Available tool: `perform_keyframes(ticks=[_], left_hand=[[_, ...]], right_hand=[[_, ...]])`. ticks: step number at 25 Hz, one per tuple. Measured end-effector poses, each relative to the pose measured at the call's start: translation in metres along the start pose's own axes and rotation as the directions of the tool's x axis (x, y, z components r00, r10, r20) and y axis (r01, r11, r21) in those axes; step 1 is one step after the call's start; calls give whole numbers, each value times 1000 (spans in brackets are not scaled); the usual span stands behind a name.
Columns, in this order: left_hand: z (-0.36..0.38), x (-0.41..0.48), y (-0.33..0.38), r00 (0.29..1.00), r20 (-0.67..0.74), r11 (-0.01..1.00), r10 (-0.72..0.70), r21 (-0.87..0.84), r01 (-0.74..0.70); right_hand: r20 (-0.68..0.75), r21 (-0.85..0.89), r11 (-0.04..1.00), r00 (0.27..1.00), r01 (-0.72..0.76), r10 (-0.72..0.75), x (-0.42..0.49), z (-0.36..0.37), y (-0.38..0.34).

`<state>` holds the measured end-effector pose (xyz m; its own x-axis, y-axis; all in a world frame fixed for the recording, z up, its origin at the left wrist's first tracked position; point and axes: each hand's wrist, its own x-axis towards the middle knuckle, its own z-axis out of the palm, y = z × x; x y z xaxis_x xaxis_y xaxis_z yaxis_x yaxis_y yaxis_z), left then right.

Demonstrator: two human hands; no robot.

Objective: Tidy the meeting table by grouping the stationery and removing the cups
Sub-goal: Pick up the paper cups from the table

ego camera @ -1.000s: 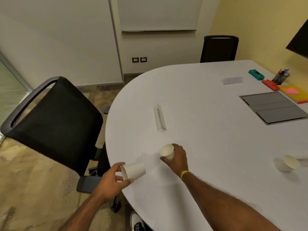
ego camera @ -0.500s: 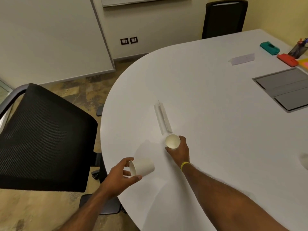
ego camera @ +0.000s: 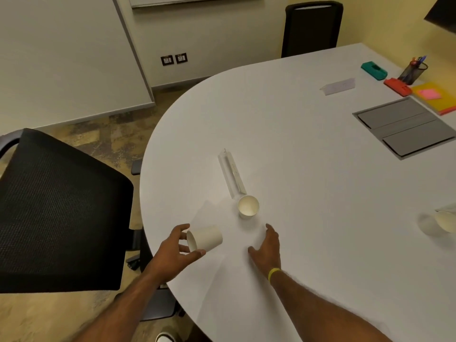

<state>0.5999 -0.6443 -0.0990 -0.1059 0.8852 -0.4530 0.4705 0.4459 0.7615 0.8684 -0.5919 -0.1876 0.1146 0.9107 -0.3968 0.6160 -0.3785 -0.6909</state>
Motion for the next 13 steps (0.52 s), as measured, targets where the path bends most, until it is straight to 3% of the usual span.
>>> perform_keyframes(ticks=[5,10,13], left_hand=[[-15,-9,-10,999,-24,999,45,11,-45],[-52,-32,-28,989,-10,984,148,101,-146],[-86,-52,-46,980,-13,974,199,110,-197]], right_hand=[[156,-45,968,958,249,-239,-51,43,-21],[207,-125,762,768,636,-606,-87,82,-98],[248,-98,711,709,697,-661,-109,109,-142]])
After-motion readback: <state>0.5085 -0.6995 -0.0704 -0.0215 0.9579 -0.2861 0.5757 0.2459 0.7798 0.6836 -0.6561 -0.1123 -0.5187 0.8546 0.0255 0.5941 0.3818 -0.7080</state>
